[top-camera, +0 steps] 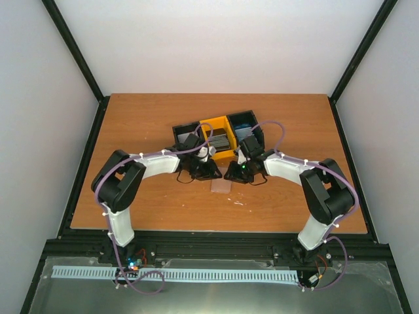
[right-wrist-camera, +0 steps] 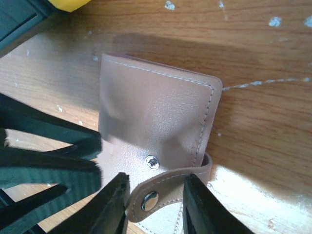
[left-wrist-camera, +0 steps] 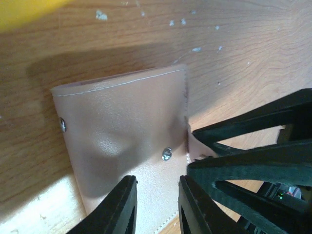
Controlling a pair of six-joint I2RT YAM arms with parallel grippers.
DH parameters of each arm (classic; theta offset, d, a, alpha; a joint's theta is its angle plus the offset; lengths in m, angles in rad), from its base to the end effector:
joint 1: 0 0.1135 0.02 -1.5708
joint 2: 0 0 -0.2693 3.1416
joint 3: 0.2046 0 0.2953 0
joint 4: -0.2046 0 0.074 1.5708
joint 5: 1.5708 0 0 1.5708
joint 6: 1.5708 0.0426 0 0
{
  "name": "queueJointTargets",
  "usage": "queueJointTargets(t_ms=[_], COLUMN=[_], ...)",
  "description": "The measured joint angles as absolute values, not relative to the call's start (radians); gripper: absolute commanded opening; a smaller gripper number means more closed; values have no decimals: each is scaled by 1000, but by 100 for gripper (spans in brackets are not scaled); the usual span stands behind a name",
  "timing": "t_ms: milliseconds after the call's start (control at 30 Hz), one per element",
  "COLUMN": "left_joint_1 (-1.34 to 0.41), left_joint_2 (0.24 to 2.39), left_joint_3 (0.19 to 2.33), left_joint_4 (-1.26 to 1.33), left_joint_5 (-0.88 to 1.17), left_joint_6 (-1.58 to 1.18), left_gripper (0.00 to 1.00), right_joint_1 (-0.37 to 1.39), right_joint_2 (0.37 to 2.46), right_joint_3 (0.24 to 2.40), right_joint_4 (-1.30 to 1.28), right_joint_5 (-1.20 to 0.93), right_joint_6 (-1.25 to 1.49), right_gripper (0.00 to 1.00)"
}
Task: Put the credit cards into the card holder
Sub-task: Close the card holder at the center of the board.
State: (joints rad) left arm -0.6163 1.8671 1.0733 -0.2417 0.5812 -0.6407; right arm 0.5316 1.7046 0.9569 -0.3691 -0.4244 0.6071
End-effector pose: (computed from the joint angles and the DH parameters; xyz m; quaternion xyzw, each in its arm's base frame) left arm 0.3129 -0.2503 0.1127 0.0645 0.9248 -0.3725 0.0425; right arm 0.2999 0.1967 0.1264 -0.0114 0.9536 0.2914 0.0747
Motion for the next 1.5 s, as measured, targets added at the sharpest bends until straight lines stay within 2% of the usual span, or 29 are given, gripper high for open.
queueJointTargets(t_ms=[100,167,300,467,633,733,867,967,1133,1267,1500], left_joint_1=[-616,-616,-616,-616,-616,-616,-616,-616,-616,-616,-616], left_joint_2=[1829,1802,1773,1773,1785,1801,1813,1813,1813,1813,1812], left_joint_3=[1067,1058,1044,1042,1042,1042,1040,1030,1006,992,979], left_joint_4=[-242,-244,-256,-288,-303,-312,-313,-307,-292,-267,-233], left_joint_5=[549,518,457,426,432,439,440,442,441,437,432], left_joint_6=[-641,-642,-641,-620,-583,-569,-566,-569,-589,-601,-615], left_gripper=[32,39,41,41,41,40,39,39,39,39,39], right_joint_1=[532,532,532,533,551,573,588,593,631,656,699], right_joint_2=[1708,1713,1715,1713,1696,1685,1683,1689,1699,1705,1726], right_joint_3=[958,964,971,984,1028,1060,1079,1092,1111,1109,1118], right_joint_4=[-371,-374,-378,-405,-471,-507,-534,-556,-562,-562,-574], right_joint_5=[-430,-430,-430,-405,-331,-271,-215,-196,-186,-161,-54], right_joint_6=[602,596,590,592,603,617,635,640,651,675,707], right_gripper=[38,42,45,44,39,34,22,20,24,33,34])
